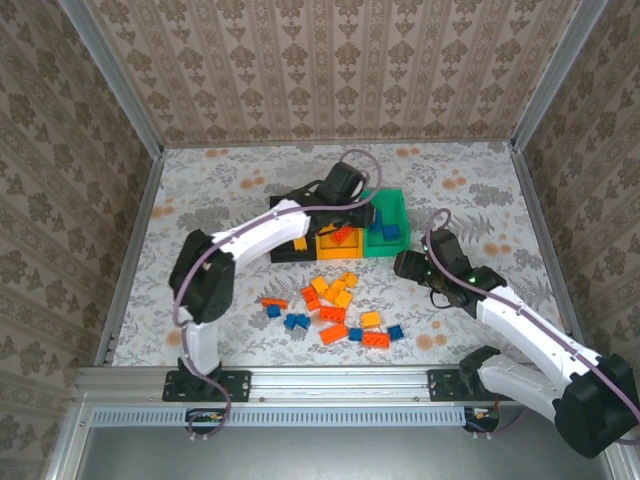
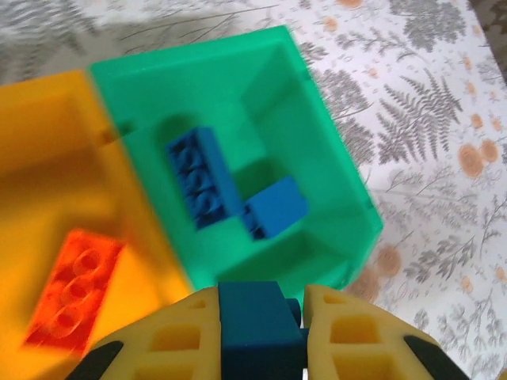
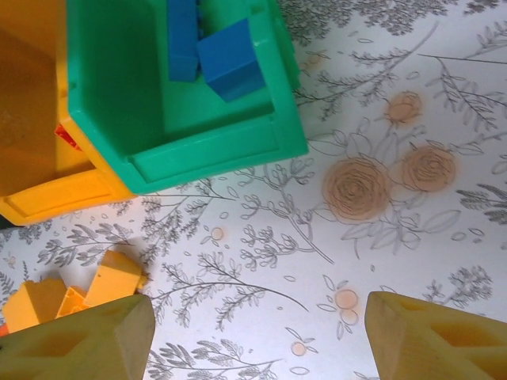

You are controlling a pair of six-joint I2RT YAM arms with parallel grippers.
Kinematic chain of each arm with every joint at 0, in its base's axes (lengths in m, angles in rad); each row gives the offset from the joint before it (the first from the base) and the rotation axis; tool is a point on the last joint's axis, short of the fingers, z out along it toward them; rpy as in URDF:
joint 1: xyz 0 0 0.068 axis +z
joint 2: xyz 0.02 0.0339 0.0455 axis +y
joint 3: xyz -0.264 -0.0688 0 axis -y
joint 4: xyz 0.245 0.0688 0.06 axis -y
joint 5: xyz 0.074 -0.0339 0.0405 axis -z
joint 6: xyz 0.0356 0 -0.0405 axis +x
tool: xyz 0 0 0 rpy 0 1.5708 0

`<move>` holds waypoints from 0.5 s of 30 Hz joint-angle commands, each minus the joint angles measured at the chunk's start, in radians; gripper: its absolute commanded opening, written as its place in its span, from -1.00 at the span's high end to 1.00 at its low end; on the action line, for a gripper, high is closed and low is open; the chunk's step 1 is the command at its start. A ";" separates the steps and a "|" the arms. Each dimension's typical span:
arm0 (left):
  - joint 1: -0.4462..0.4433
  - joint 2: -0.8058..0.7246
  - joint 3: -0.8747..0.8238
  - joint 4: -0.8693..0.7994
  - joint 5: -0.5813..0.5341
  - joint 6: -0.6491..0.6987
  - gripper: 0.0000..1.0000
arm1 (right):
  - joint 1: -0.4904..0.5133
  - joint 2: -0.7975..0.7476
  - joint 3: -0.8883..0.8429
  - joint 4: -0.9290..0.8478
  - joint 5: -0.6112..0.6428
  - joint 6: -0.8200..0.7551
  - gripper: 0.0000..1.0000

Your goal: Sort the legos into containers by color

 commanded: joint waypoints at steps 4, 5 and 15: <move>-0.009 0.170 0.220 -0.082 0.069 0.036 0.84 | -0.015 -0.072 -0.035 -0.068 0.031 0.006 -0.45; -0.009 0.193 0.248 -0.091 0.072 0.034 0.75 | -0.015 -0.076 -0.037 -0.070 0.028 0.004 -0.45; -0.011 0.182 0.303 -0.073 0.084 0.022 -0.25 | -0.016 -0.073 -0.043 -0.065 -0.056 -0.024 -0.48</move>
